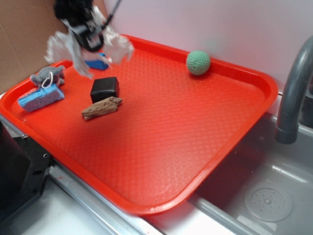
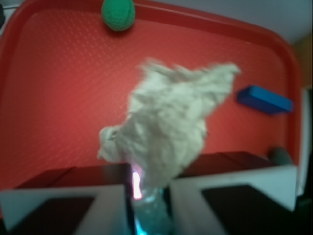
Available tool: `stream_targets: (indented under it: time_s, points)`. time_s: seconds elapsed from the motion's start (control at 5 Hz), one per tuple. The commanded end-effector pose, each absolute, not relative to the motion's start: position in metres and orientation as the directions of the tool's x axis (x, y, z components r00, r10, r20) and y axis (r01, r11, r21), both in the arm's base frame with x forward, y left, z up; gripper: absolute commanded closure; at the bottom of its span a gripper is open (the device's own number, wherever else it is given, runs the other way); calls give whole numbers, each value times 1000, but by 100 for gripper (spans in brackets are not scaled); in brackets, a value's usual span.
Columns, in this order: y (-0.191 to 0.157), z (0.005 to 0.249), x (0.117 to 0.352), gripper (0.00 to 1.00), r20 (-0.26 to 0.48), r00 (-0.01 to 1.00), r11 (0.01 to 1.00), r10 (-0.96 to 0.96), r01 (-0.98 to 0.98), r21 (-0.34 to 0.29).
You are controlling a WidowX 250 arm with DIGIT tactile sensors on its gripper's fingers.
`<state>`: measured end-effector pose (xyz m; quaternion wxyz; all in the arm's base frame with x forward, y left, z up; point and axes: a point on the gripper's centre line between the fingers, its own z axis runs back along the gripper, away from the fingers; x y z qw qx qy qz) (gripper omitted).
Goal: Grab the white paper.
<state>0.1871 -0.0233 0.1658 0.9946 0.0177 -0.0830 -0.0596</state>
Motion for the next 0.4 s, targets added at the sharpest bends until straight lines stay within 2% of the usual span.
stream_targets:
  time_s: [0.0,0.2]
  points:
    - [-61,224,153,100,224,973,998,-58,57,13]
    - [-58,218,156,100,215,976,999,-37,30,39]
